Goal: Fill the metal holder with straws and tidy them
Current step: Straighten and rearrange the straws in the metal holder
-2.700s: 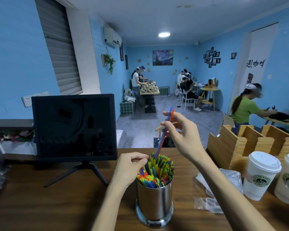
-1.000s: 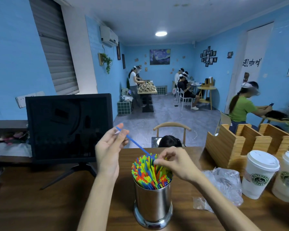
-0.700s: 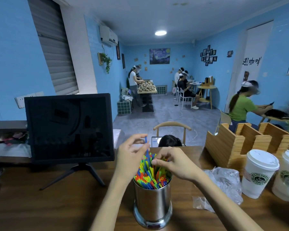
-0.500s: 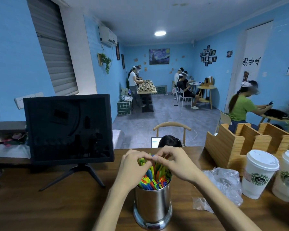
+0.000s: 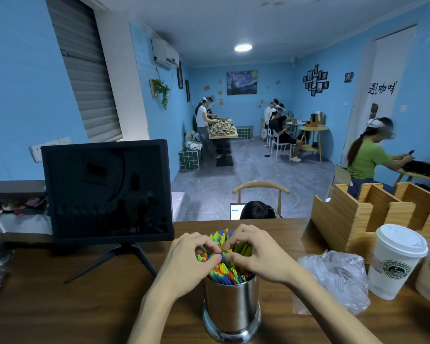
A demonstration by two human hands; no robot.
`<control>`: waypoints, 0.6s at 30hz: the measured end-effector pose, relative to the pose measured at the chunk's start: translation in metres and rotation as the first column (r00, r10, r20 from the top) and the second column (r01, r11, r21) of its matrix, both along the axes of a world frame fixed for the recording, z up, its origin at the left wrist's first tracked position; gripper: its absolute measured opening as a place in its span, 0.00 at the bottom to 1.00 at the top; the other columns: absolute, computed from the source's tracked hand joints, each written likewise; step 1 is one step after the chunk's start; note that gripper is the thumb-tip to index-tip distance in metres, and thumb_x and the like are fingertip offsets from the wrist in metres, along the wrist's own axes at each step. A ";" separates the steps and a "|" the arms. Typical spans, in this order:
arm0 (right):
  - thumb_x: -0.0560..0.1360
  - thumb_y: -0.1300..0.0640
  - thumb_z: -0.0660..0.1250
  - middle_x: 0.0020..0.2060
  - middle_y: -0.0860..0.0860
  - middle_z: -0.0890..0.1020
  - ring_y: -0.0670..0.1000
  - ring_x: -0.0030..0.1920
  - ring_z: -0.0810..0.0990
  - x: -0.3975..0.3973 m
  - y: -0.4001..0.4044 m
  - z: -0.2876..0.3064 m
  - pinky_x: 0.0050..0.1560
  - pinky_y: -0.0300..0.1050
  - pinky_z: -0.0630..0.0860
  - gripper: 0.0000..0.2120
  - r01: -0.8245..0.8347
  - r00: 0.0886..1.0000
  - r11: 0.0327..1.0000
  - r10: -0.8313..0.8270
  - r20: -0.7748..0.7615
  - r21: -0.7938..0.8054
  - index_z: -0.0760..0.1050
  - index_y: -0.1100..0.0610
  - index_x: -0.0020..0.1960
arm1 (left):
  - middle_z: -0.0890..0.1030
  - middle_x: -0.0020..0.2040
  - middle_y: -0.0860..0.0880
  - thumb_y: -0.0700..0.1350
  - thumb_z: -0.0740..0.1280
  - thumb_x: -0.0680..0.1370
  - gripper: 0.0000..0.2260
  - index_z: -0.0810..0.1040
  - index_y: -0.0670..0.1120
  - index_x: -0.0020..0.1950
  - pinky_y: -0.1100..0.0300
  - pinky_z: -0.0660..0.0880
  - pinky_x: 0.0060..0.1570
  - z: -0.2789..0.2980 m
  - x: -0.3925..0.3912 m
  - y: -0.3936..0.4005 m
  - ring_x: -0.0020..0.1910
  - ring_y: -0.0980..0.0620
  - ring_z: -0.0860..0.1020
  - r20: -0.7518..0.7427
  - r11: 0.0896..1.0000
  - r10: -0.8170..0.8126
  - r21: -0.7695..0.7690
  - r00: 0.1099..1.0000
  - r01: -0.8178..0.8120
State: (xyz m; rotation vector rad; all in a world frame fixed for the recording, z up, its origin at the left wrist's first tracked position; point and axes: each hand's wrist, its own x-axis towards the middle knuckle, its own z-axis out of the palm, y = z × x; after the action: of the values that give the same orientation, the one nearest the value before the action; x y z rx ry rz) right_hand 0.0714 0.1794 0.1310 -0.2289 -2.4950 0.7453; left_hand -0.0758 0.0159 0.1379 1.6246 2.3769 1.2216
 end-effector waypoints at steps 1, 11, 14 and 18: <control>0.74 0.44 0.71 0.48 0.41 0.79 0.45 0.53 0.76 0.000 0.000 0.000 0.55 0.48 0.74 0.08 0.003 1.000 1.000 -0.003 0.007 0.008 0.82 0.44 0.51 | 0.79 0.43 0.63 0.54 0.76 0.72 0.04 0.83 0.63 0.43 0.62 0.72 0.49 0.000 0.001 0.000 0.50 0.57 0.75 -0.003 1.000 0.007 0.008 1.000 -0.007; 0.80 0.46 0.68 0.56 0.39 0.81 0.43 0.60 0.77 0.000 0.009 0.002 0.63 0.44 0.74 0.09 0.128 0.982 0.988 -0.139 -0.126 -0.091 0.82 0.45 0.58 | 0.79 0.61 0.61 0.51 0.67 0.82 0.11 0.81 0.57 0.64 0.63 0.77 0.56 -0.012 -0.001 0.013 0.59 0.58 0.78 0.236 0.965 0.119 0.202 0.965 -0.168; 0.83 0.48 0.64 0.68 0.44 0.77 0.45 0.69 0.73 -0.004 0.014 0.001 0.70 0.45 0.70 0.17 0.206 0.978 0.978 -0.205 0.048 -0.016 0.75 0.48 0.71 | 0.78 0.66 0.59 0.49 0.63 0.84 0.14 0.79 0.55 0.69 0.58 0.77 0.63 -0.015 -0.002 0.022 0.64 0.57 0.76 0.208 0.991 0.110 0.046 0.972 -0.122; 0.83 0.49 0.62 0.69 0.45 0.77 0.47 0.68 0.75 -0.006 0.013 -0.002 0.68 0.45 0.72 0.19 0.185 0.961 0.982 -0.188 0.204 0.033 0.73 0.48 0.73 | 0.81 0.62 0.58 0.51 0.61 0.84 0.14 0.79 0.58 0.68 0.55 0.79 0.60 -0.013 0.004 0.026 0.62 0.53 0.77 0.146 0.989 0.139 -0.060 0.979 -0.131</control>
State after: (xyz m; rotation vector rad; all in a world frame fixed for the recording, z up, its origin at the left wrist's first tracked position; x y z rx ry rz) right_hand 0.0651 0.1921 0.1287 -0.5543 -2.6240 0.6548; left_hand -0.0722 0.0419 0.1251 1.3255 2.4368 1.2443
